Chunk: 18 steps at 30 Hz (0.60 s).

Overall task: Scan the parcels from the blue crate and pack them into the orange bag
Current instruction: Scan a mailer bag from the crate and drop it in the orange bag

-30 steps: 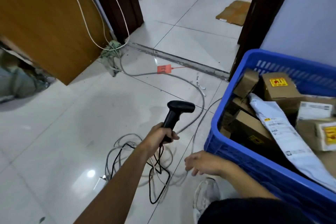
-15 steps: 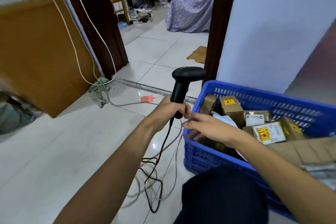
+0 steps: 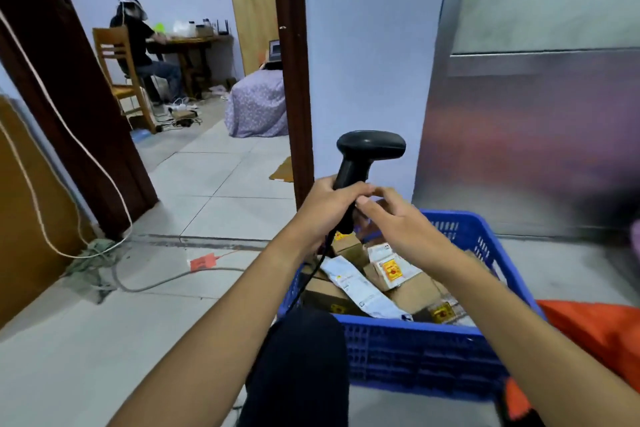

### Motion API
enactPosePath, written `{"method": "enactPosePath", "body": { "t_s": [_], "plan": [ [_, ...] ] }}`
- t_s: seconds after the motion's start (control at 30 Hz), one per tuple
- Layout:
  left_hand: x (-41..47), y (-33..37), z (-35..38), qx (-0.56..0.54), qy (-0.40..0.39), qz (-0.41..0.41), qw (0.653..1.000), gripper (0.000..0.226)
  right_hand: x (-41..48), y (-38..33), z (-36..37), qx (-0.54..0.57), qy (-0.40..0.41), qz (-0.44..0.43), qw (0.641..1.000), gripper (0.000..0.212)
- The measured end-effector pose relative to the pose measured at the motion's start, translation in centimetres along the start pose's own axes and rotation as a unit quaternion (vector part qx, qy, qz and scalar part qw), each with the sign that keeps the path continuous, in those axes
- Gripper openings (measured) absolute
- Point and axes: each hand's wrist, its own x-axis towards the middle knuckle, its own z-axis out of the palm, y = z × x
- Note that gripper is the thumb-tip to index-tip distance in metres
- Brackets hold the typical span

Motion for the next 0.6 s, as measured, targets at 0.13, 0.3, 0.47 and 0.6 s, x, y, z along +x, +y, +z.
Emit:
{"method": "enactPosePath", "body": {
  "t_s": [0.13, 0.3, 0.47, 0.6],
  "plan": [
    [0.1, 0.0, 3.0, 0.001, -0.014, 0.015, 1.000, 0.028, -1.5, 1.0, -2.9, 0.007, 0.020, 0.029, 0.999, 0.036],
    [0.9, -2.2, 3.9, -0.020, -0.017, 0.002, 1.000, 0.036, -1.0, 4.0, -5.4, 0.005, 0.036, 0.072, 0.997, 0.036],
    [2.7, -6.6, 3.3, -0.035, -0.003, -0.053, 0.998, 0.031, 0.9, 8.3, -8.0, -0.011, 0.044, 0.122, 0.992, 0.033],
    [4.3, -9.8, 2.0, -0.019, 0.001, -0.078, 0.997, 0.032, 2.9, 12.8, -9.7, -0.047, 0.046, 0.166, 0.984, 0.030]
  ]
}}
